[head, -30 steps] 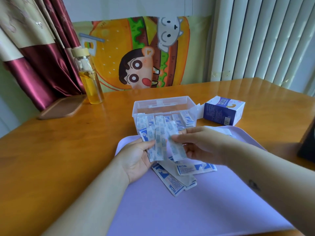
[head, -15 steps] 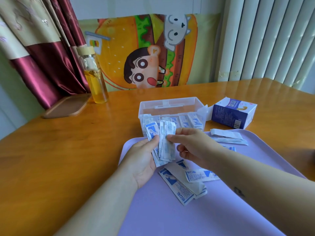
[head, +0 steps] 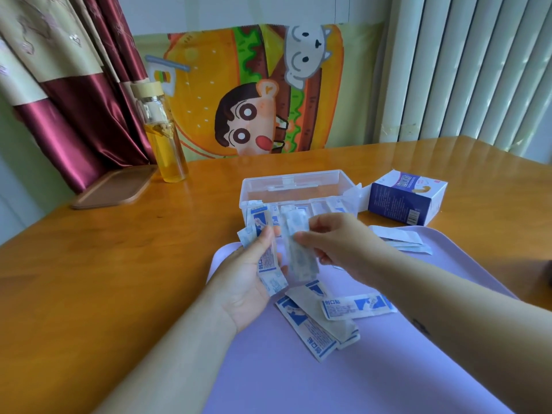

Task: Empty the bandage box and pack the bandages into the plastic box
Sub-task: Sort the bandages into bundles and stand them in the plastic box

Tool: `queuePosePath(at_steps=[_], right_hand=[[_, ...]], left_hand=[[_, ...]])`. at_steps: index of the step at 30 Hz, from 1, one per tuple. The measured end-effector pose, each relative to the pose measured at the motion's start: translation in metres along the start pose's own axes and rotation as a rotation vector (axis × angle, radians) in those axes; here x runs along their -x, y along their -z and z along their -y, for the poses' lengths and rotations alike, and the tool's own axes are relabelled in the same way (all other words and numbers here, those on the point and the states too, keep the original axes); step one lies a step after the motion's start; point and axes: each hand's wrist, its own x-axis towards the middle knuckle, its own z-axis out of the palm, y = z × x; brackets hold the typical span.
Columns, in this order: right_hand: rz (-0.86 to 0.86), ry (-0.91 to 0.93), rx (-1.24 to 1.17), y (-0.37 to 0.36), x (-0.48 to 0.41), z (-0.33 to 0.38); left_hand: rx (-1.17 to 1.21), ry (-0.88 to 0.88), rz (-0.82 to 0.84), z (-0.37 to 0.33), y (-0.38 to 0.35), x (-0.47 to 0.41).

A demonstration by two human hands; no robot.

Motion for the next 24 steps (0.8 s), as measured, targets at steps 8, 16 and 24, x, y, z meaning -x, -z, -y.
queuePosePath(at_steps=[8,16,24], right_hand=[[-0.024,0.112,0.131,-0.013,-0.001,0.009],[0.015,0.066,-0.199,0.001,-0.002,0.016],[0.039,0.082,-0.078,-0.016,0.009,0.006]], left_hand=[[0.146,0.005,0.03,0.002,0.003,-0.005],[0.229,0.048,-0.007,-0.001,0.009,-0.01],[0.223,-0.057,0.003,0.002,-0.002,-0.012]])
